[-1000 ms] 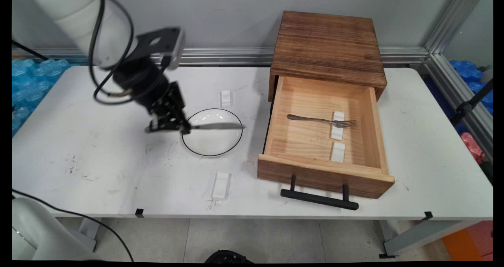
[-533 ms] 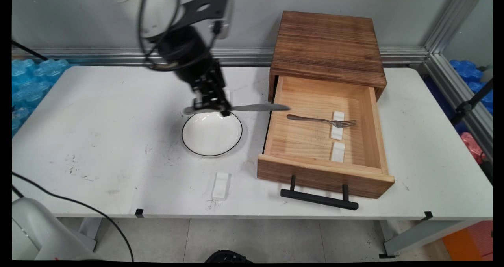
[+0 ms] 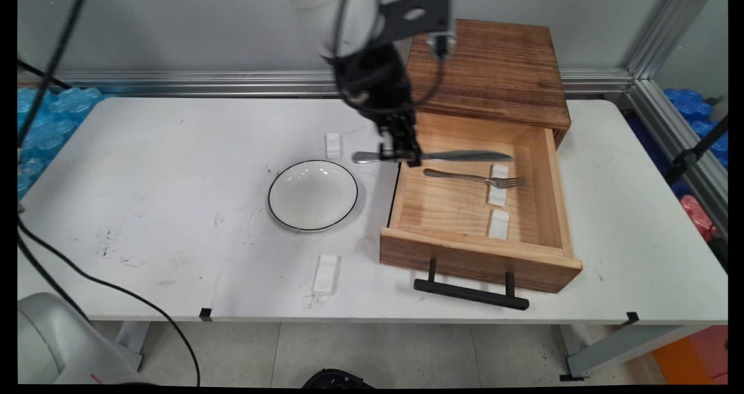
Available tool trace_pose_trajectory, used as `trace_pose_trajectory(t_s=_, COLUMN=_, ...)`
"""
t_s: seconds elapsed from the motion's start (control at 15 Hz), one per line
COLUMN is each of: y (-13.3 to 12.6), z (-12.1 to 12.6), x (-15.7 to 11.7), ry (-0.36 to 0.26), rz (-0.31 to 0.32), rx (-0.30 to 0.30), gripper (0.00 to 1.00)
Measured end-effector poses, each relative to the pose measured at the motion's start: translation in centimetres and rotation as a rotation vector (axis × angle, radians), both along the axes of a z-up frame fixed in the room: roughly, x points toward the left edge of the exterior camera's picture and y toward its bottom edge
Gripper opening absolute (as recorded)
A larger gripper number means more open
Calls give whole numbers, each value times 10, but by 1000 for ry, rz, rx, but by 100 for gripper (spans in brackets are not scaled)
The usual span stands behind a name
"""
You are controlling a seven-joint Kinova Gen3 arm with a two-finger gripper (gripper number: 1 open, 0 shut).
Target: Place the picked object into the drawer
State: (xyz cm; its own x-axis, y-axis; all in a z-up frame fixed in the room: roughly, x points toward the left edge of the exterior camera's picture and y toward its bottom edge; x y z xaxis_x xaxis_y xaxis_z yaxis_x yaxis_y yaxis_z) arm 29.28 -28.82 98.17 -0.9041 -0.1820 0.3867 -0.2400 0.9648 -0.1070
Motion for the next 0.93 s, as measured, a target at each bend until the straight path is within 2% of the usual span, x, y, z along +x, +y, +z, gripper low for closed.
trace_pose_trajectory(t_s=0.53, y=-35, z=-59, x=-82, ry=-38, rz=-54, rx=-19, gripper=0)
trace_pose_trajectory(t_s=0.93, y=-52, z=-109, x=-117, ry=-87, rz=-82, rx=-8, gripper=0)
